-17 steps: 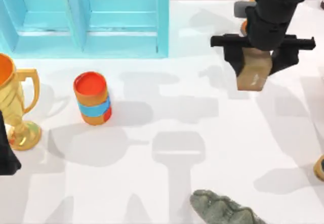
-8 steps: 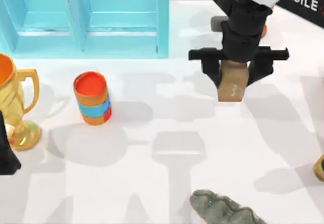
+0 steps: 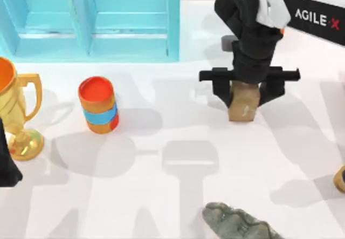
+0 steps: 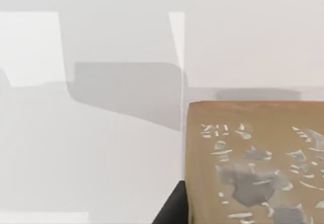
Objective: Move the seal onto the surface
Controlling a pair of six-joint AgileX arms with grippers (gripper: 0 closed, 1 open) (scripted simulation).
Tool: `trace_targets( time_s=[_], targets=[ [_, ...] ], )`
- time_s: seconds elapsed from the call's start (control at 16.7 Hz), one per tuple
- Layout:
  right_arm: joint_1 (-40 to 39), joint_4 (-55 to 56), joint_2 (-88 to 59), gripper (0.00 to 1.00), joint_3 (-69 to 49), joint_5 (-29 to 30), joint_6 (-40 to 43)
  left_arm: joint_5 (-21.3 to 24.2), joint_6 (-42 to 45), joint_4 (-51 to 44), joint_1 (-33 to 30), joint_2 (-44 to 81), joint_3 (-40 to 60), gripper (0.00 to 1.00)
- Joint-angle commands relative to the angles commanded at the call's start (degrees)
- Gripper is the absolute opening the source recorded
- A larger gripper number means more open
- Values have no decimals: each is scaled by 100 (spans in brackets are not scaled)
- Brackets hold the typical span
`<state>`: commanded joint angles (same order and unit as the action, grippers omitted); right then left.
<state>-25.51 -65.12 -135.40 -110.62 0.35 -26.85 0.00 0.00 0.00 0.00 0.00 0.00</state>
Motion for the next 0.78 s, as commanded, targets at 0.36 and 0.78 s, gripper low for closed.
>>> trace_targets(
  time_s=[0.36, 0.78],
  targets=[
    [0, 1, 0, 23, 1, 0, 0, 0, 0, 0, 0, 0, 0, 100],
    [0, 1, 0, 75, 1, 0, 0, 0, 0, 0, 0, 0, 0, 100]
  ],
)
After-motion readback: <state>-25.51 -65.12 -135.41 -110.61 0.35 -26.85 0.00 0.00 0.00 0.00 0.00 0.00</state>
